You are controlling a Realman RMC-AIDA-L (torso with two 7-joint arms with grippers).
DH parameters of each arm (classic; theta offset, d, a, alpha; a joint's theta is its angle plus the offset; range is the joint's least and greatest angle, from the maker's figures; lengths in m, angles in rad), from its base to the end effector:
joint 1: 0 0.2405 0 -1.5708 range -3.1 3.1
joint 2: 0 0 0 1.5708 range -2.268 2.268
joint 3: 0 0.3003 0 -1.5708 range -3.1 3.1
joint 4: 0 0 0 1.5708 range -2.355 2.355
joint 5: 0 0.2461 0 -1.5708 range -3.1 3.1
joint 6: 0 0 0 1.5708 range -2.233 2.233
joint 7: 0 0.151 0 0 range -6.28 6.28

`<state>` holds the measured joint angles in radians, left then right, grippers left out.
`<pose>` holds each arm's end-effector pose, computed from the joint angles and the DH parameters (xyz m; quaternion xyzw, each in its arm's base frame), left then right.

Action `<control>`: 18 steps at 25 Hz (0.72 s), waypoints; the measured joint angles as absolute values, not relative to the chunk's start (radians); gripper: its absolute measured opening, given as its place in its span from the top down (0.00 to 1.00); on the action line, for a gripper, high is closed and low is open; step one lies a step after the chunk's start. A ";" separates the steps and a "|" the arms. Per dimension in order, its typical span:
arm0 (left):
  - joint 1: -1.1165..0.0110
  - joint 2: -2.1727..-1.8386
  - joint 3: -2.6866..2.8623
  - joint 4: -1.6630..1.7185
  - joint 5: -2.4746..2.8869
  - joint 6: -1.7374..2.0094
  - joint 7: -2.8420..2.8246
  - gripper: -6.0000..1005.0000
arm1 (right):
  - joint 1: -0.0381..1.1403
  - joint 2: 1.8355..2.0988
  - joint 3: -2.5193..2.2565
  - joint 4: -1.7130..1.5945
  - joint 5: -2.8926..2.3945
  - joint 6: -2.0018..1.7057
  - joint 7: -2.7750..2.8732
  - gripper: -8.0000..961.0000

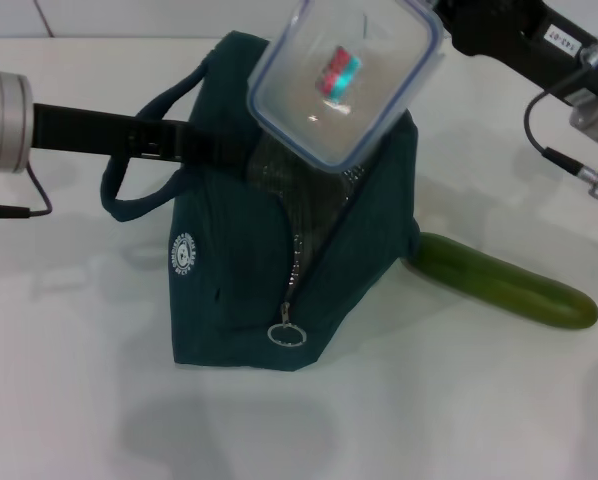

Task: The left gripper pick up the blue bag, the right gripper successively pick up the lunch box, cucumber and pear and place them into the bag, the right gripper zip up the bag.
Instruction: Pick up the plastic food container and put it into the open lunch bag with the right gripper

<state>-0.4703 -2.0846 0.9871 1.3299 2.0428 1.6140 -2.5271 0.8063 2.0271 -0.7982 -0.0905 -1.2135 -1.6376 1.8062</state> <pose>-0.2170 0.3958 0.0382 -0.8692 -0.4579 -0.1606 0.0946 0.2053 0.4328 -0.0378 0.6886 -0.4446 -0.5694 0.0625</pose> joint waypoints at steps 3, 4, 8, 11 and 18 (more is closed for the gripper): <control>-0.466 -2.085 0.982 1.330 2.043 1.614 -2.525 0.96 | 0.786 2.024 -0.805 -0.096 -1.213 -1.627 1.806 0.89; -0.466 -2.085 0.982 1.330 2.043 1.614 -2.525 0.96 | 0.781 2.024 -0.808 -0.101 -1.213 -1.622 1.806 0.89; -0.465 -2.085 0.983 1.330 2.034 1.615 -2.525 0.96 | 0.777 2.025 -0.849 -0.117 -1.214 -1.577 1.810 0.89; -0.467 -2.085 0.987 1.330 2.033 1.615 -2.523 0.96 | 0.792 2.027 -0.878 -0.118 -1.215 -1.554 1.811 0.87; -0.467 -2.085 0.991 1.330 2.033 1.615 -2.505 0.96 | 0.846 2.028 -0.932 -0.138 -1.214 -1.481 1.793 0.85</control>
<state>-0.4673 -2.0854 0.9906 1.3299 2.0329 1.6152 -2.5048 0.8463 2.0278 -0.9321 -0.1381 -1.2139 -1.4807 1.7931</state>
